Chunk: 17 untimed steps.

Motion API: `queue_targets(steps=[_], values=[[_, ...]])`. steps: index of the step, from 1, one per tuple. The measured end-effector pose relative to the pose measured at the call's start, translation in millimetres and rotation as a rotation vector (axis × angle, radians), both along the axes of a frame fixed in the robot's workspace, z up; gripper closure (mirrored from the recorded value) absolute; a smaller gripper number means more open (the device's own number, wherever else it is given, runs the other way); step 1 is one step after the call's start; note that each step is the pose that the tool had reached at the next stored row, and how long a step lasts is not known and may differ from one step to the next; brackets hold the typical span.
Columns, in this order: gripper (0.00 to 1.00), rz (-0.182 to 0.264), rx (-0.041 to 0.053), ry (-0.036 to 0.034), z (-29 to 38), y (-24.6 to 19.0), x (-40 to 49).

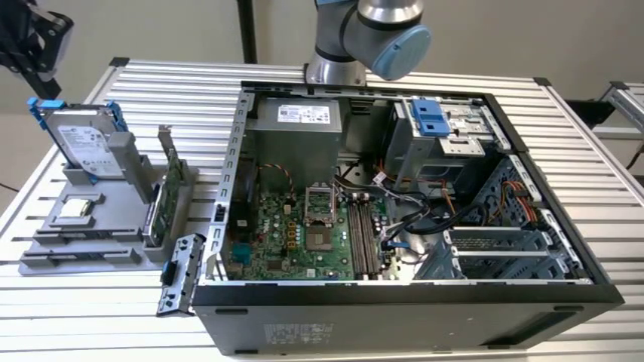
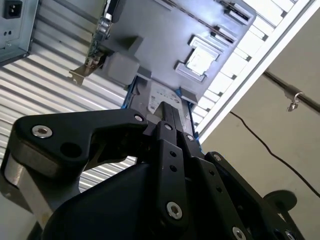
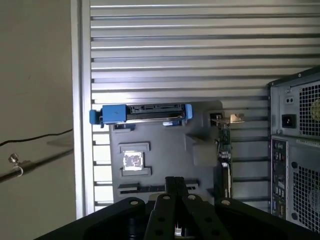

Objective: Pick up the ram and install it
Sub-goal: 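Pick up the ram and move it above insertion slot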

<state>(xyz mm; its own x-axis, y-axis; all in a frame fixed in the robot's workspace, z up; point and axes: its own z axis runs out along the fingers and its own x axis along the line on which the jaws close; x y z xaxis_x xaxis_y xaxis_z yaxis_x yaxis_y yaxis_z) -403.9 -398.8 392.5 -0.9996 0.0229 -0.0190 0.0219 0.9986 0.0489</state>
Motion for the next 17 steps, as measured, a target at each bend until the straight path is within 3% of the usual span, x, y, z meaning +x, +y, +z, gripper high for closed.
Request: queue_targets(steps=[8, 17], values=[[1.0, 0.002, 0.0, 0.0001, 0.0, -0.6, -1.0], [1.0, 0.003, 0.0, 0.0001, 0.0, -8.8, -1.0]])
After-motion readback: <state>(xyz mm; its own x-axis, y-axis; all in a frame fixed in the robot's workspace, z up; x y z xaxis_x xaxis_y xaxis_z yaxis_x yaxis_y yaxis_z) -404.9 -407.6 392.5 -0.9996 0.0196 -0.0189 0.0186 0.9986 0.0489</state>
